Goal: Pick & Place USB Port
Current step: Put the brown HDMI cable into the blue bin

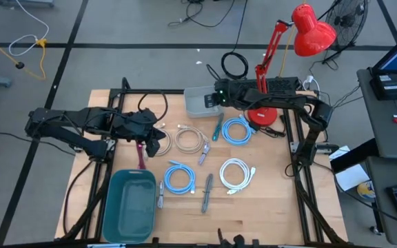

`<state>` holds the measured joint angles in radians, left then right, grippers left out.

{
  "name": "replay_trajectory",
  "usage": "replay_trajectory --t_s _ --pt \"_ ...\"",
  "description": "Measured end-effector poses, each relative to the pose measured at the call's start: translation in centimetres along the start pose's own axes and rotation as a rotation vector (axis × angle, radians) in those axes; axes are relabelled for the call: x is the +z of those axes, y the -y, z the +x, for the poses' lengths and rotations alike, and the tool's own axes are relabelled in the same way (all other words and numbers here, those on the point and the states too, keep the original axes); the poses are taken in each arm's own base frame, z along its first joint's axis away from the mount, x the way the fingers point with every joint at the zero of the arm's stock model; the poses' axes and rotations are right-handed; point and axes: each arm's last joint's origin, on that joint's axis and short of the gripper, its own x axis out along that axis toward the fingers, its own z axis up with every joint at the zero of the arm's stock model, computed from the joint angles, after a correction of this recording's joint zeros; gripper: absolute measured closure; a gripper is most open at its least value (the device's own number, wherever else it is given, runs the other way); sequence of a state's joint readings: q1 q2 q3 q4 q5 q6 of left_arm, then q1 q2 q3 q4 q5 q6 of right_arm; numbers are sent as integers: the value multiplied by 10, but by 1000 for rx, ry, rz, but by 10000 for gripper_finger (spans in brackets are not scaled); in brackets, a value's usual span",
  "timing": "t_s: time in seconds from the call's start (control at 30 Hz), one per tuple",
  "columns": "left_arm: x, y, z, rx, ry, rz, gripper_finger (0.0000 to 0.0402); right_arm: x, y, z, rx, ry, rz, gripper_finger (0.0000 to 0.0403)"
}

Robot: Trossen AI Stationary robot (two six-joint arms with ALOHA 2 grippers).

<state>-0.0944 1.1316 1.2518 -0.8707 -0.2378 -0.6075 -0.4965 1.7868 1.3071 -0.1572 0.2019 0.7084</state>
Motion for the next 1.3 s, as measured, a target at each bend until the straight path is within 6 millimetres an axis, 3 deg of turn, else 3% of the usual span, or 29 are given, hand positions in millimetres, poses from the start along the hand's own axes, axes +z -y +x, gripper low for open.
replay_trajectory --t_s 0.23,0.53,0.8,1.03,1.3 --pt "0 0 0 0 0 0 366 24 -27 -20 356 124 16 296" --pt "0 0 0 1 1 8 366 36 -65 -81 819 182 -89 295" --pt "0 0 0 -1 4 36 366 16 -91 -128 1137 -14 -167 304" --pt "1 0 0 -3 8 61 366 -12 -122 -160 1335 -59 -186 311" --pt "0 1 0 -45 -19 71 366 -43 -138 -175 1399 -36 -412 312"
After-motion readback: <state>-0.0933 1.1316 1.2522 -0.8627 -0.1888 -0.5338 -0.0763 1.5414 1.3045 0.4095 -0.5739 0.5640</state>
